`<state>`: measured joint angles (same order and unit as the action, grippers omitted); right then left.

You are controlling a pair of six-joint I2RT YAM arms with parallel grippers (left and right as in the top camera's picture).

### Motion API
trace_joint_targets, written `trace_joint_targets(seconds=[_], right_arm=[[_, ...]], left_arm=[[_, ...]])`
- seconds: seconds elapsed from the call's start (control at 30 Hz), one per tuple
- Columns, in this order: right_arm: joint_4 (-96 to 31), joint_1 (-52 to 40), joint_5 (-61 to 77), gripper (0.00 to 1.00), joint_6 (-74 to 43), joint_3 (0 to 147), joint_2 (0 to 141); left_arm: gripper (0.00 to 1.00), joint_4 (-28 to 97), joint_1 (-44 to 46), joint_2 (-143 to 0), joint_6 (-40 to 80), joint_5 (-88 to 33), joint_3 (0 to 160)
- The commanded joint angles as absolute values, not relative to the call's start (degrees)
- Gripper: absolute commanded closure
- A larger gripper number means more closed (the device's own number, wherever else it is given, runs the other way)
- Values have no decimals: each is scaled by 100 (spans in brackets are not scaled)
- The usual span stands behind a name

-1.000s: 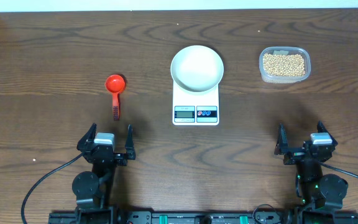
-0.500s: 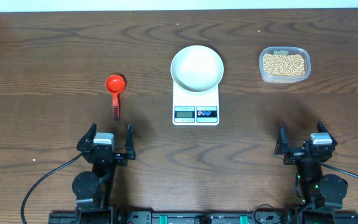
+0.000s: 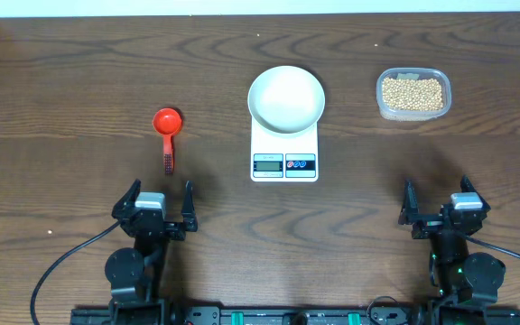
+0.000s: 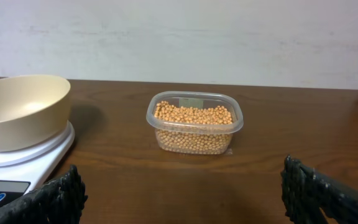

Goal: Scoop item into bowl and weigh 50g on scale

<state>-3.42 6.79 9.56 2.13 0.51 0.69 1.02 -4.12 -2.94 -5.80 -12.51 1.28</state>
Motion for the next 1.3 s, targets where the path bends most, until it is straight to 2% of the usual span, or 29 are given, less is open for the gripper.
trace_joint_targets(seconds=[0.0, 0.33, 0.63, 0.9, 1.27], right_arm=[[-351, 633, 937, 1, 244, 32, 43], [-351, 633, 934, 1, 244, 32, 43], [-351, 633, 934, 1, 244, 32, 43], [-351, 633, 937, 1, 244, 32, 43], [-351, 633, 934, 1, 244, 32, 43]], left_arm=[[2, 290, -427, -451, -530, -1260, 198], [2, 292, -427, -1463, -528, -1260, 937], [2, 395, -427, -3002, -397, -1308, 2276], [2, 1243, -434, -4783, -403, -1457, 4115], [2, 3092, -434, -7271, -596, -1455, 7054]])
